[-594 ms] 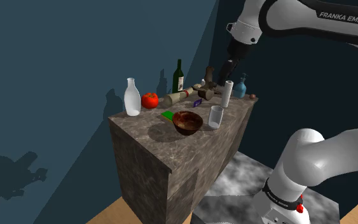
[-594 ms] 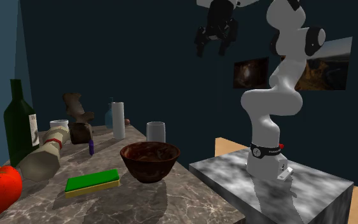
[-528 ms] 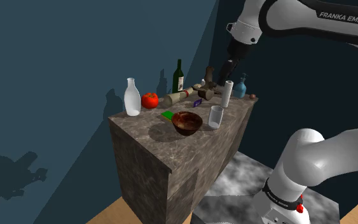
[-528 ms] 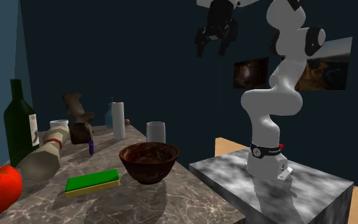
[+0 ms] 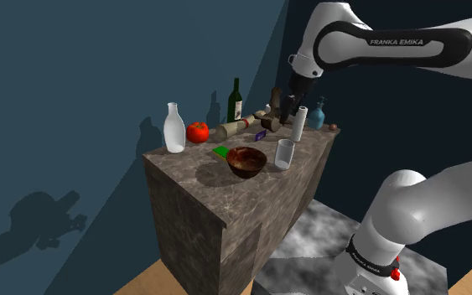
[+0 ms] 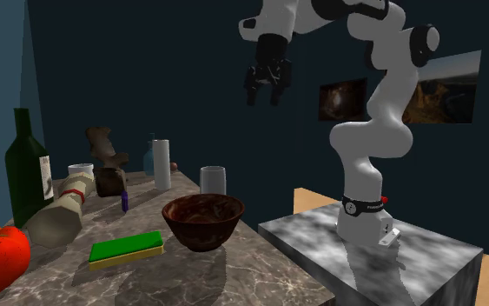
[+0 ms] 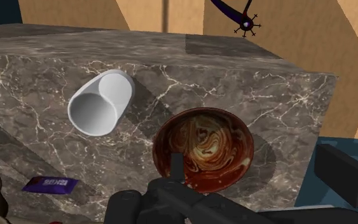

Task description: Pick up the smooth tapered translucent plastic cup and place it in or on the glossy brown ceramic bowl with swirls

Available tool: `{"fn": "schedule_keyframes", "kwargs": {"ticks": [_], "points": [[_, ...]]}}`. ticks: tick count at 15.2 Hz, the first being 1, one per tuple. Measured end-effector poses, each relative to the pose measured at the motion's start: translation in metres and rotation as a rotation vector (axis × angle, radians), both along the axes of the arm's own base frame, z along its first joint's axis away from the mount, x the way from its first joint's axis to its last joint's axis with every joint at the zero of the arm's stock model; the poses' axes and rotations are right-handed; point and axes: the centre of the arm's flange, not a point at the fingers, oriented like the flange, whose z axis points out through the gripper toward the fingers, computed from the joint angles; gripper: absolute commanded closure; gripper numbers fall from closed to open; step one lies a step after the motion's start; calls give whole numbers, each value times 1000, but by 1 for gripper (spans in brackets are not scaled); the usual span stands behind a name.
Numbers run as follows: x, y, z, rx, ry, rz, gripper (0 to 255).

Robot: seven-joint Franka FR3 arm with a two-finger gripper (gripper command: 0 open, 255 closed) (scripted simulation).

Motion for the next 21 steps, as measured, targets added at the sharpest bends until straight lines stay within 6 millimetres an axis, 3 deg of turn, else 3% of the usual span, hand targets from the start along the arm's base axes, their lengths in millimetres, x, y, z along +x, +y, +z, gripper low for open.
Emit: {"fn": "schedule_keyframes", "kwargs": {"ticks": [9,17,21], "points": [[52,-78,-85,38,83,-91,0],[83,-142,-167,72,156,-171,0],[89,-153,-192,77,169,-185,0]]}}
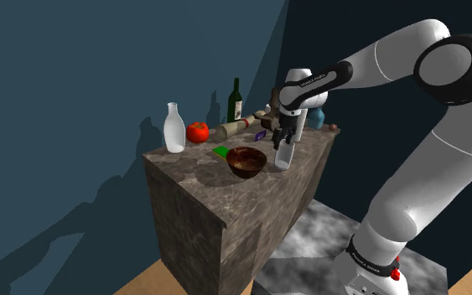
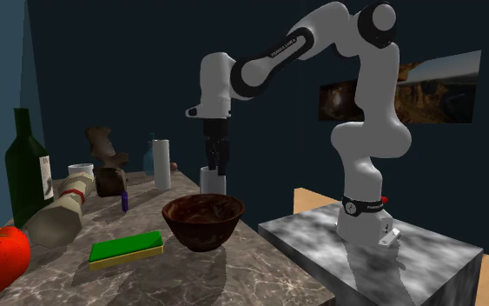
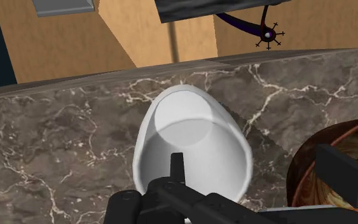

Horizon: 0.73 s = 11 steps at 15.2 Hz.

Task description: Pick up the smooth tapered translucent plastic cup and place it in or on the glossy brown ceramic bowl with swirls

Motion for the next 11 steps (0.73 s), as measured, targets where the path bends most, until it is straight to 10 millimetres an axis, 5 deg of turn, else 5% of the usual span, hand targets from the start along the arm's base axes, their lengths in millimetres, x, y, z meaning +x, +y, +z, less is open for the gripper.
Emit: {"fn": "schedule_keyframes", "kwargs": {"ticks": [4,11], "points": [[0,-2,-25,0,1,-1,0],[0,-1,-30,0,0,-1,0]]}}
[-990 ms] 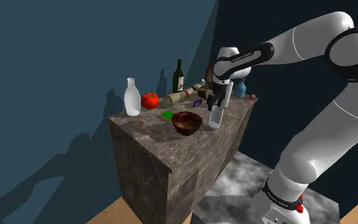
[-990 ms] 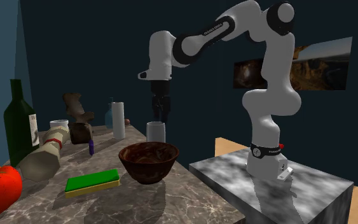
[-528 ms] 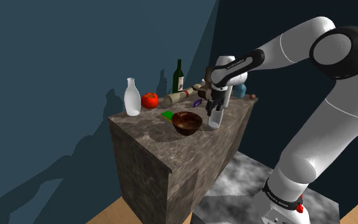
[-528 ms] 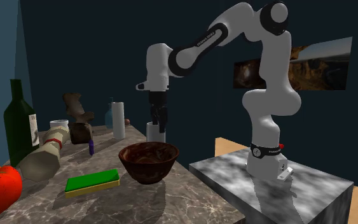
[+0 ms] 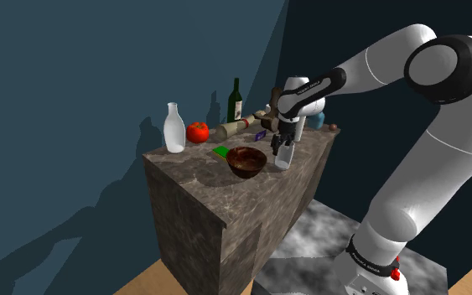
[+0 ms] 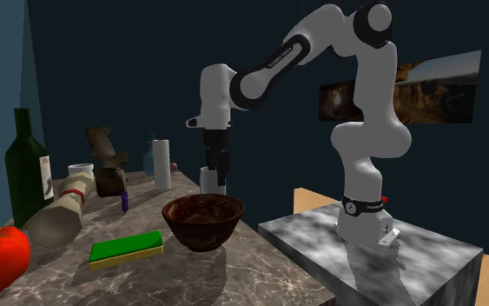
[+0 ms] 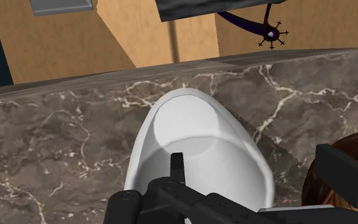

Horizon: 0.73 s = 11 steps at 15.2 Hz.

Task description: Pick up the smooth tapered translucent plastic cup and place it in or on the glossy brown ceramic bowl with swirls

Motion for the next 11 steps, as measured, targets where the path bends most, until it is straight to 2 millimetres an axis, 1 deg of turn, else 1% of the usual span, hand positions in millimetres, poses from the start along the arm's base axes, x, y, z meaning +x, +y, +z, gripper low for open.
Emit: {"fn": "schedule_keyframes", "kwargs": {"ticks": [1,11], "points": [[0,0,0,0,0,0,255],[0,1,0,1,0,1,255]]}}
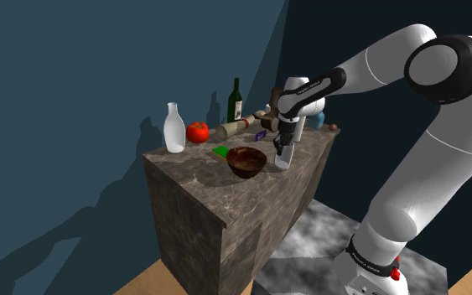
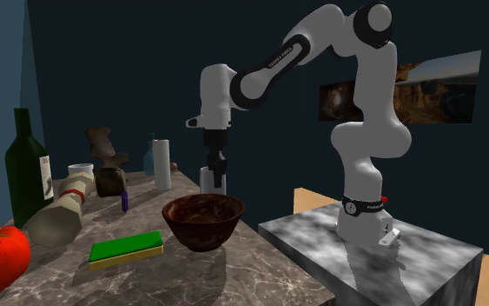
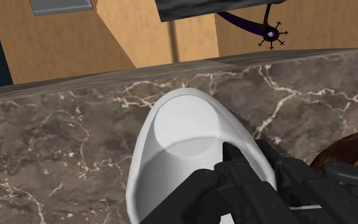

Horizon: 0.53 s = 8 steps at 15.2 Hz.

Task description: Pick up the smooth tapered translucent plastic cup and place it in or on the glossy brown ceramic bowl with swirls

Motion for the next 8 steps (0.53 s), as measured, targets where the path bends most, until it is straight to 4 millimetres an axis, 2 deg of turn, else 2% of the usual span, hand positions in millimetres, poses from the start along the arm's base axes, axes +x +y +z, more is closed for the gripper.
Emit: {"fn": "schedule_keyframes", "kwargs": {"ticks": [8], "points": [[-1,-1,37,0,0,-1,255]]}}
